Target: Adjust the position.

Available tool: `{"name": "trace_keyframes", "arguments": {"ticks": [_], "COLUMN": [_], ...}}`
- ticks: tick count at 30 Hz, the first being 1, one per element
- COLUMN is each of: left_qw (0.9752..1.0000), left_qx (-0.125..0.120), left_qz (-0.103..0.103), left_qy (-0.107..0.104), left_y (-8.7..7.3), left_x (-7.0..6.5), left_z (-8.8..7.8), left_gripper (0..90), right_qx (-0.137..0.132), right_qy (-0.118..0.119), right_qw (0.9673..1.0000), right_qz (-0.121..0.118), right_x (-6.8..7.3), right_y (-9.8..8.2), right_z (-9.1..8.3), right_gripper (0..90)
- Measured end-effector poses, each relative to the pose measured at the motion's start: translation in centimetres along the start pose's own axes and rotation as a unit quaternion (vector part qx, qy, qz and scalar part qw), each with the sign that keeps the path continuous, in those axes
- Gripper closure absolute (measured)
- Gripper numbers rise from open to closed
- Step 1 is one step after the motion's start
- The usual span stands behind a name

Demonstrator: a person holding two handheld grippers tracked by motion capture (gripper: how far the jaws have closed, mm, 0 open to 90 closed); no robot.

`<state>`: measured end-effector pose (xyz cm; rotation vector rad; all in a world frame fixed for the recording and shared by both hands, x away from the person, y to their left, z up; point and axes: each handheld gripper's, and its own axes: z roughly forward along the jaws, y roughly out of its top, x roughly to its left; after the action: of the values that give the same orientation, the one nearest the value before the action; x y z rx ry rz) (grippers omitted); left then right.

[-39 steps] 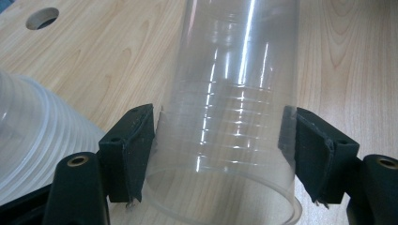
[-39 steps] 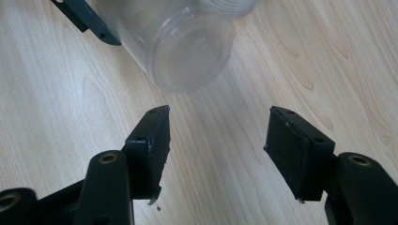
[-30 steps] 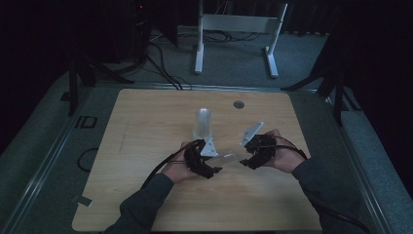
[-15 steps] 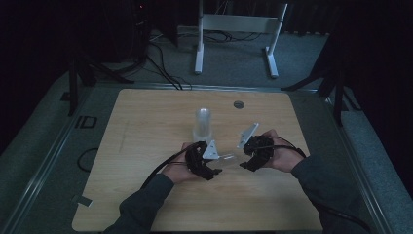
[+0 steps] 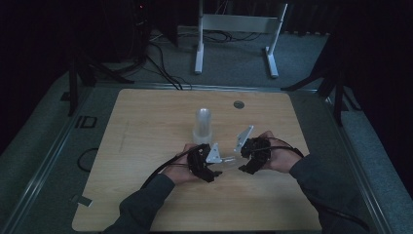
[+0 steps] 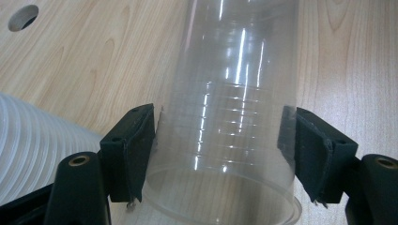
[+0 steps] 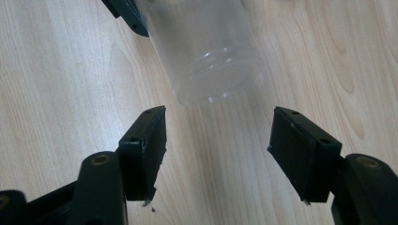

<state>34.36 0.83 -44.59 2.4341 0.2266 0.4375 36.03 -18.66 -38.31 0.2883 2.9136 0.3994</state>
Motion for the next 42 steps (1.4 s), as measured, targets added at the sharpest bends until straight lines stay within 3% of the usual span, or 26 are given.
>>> {"name": "trace_keyframes", "arguments": {"ticks": [8,27,42], "left_qw": [1.0,0.9994,0.9992], "left_qx": [0.002,0.003,-0.007], "left_qz": [0.008,0.021,0.029], "left_qy": [-0.002,-0.026,-0.028], "left_y": [0.2,0.5,1.0], "left_x": [-0.2,-0.6,-1.0], "left_z": [0.0,-0.2,-0.3], "left_gripper": [28.5,28.5,28.2], "right_qx": [0.014,0.018,0.02], "right_qy": [0.008,0.014,0.029], "right_qw": [0.9998,0.9991,0.9987], "right_qz": [-0.009,-0.034,-0.036], "right_x": [0.4,1.2,1.5], "right_y": [0.3,1.3,1.5], "right_z": [0.7,1.4,1.9], "right_gripper": [35.3,34.1,38.1]}}
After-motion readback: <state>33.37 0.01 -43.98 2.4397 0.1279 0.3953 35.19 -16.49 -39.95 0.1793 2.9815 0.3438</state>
